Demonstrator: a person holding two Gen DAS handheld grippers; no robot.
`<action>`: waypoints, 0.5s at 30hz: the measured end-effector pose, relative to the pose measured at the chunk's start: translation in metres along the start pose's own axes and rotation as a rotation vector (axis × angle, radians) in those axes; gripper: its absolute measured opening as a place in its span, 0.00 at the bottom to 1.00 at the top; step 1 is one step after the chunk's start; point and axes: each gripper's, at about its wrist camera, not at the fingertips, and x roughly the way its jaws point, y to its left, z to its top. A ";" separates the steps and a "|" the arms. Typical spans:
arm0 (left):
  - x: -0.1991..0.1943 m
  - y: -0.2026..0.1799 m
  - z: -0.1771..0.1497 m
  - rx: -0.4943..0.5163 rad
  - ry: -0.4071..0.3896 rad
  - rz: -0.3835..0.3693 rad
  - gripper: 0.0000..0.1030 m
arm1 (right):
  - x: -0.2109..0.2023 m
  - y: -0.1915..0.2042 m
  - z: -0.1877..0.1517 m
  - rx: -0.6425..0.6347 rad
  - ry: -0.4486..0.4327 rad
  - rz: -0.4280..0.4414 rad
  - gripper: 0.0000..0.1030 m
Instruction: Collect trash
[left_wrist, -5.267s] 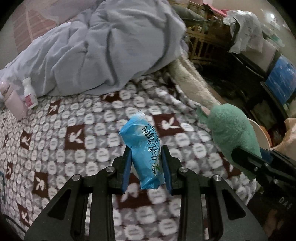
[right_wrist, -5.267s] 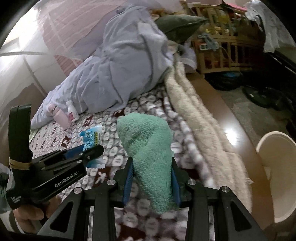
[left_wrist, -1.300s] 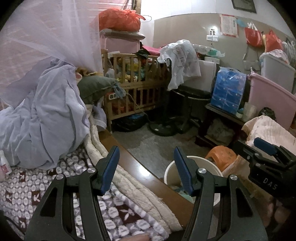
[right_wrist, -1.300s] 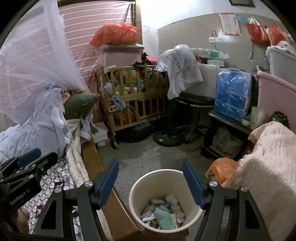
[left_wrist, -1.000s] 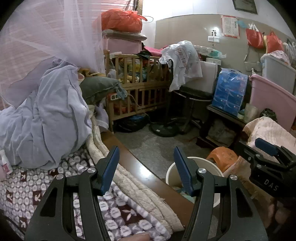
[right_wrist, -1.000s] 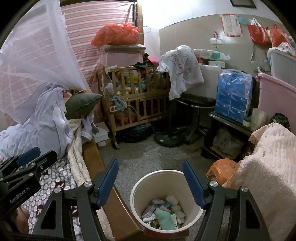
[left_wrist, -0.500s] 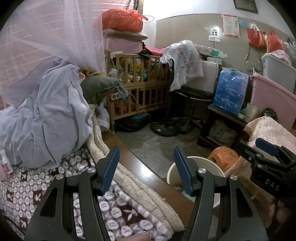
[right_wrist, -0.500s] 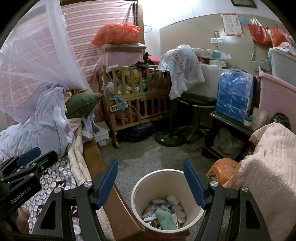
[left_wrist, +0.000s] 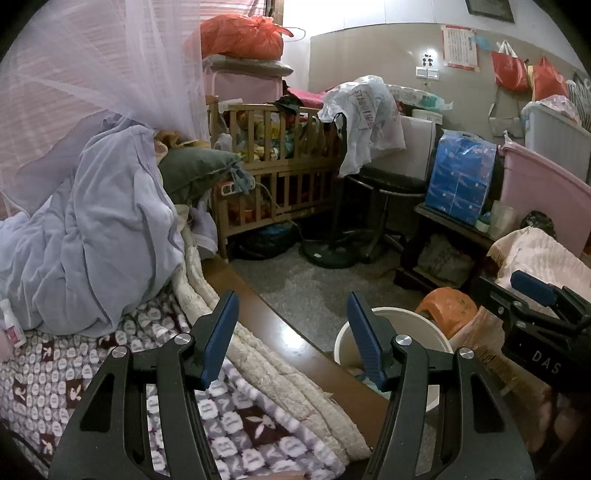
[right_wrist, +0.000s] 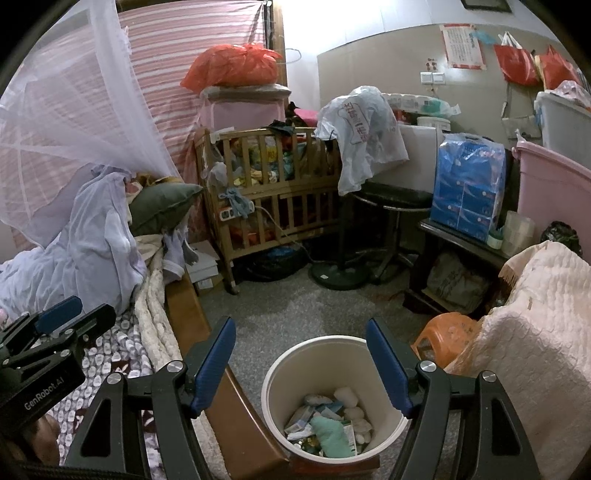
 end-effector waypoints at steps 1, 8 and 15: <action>0.000 0.000 0.000 0.001 0.000 0.001 0.58 | 0.001 0.000 0.000 0.001 0.002 0.001 0.69; 0.004 0.003 -0.005 0.000 0.009 0.006 0.58 | 0.001 0.000 -0.001 0.003 0.003 0.000 0.69; 0.006 0.002 -0.004 0.000 0.017 0.005 0.58 | 0.006 -0.002 -0.003 0.004 0.009 -0.002 0.69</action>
